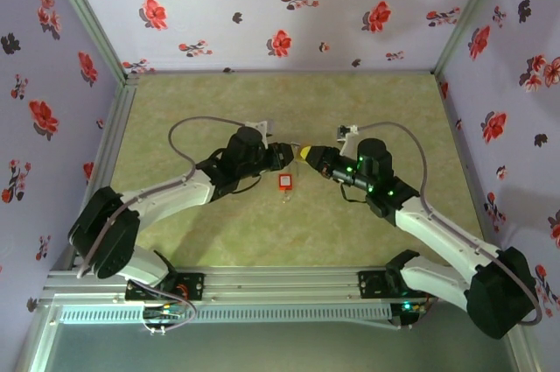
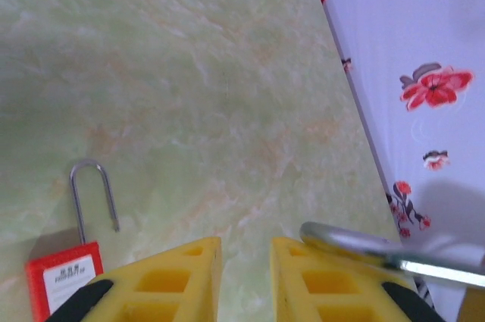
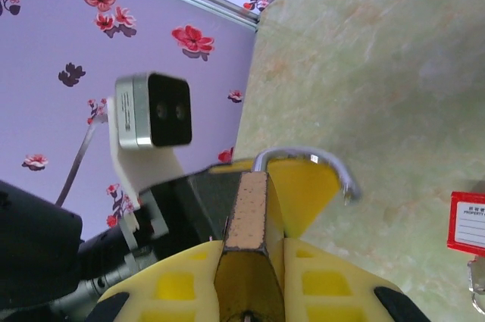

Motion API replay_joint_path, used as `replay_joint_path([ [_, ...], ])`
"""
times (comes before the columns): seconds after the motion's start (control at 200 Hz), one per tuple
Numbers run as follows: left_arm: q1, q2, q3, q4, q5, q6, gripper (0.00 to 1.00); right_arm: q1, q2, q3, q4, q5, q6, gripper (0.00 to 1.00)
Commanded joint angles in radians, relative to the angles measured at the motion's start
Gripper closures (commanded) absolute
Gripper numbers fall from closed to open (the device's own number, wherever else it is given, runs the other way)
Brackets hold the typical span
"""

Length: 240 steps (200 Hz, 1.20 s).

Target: Unlock with the key

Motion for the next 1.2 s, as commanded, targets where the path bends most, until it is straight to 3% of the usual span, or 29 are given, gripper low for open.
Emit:
replay_joint_path([
  [0.0,0.005,0.051,0.047,0.156,-0.042,-0.03,0.76,0.009,-0.019,-0.051,0.214,-0.019,0.116,1.0],
  [0.34,-0.027,0.175,0.022,0.507,-0.077,0.002,0.76,0.012,-0.052,-0.192,0.4,0.054,0.311,1.0],
  [0.555,-0.037,0.213,-0.041,0.717,-0.094,-0.002,0.74,-0.005,-0.12,-0.197,0.252,0.085,0.307,1.0],
  [0.755,-0.019,0.134,-0.157,0.655,-0.086,0.003,0.62,-0.094,-0.26,-0.26,0.002,0.159,0.238,1.0],
  [0.96,-0.019,0.067,-0.296,0.579,-0.055,-0.021,0.56,-0.149,-0.286,-0.341,0.003,0.205,0.218,1.0],
  [1.195,-0.018,-0.025,-0.339,0.472,-0.083,0.007,0.54,-0.151,-0.173,-0.372,0.079,0.268,0.138,1.0],
])
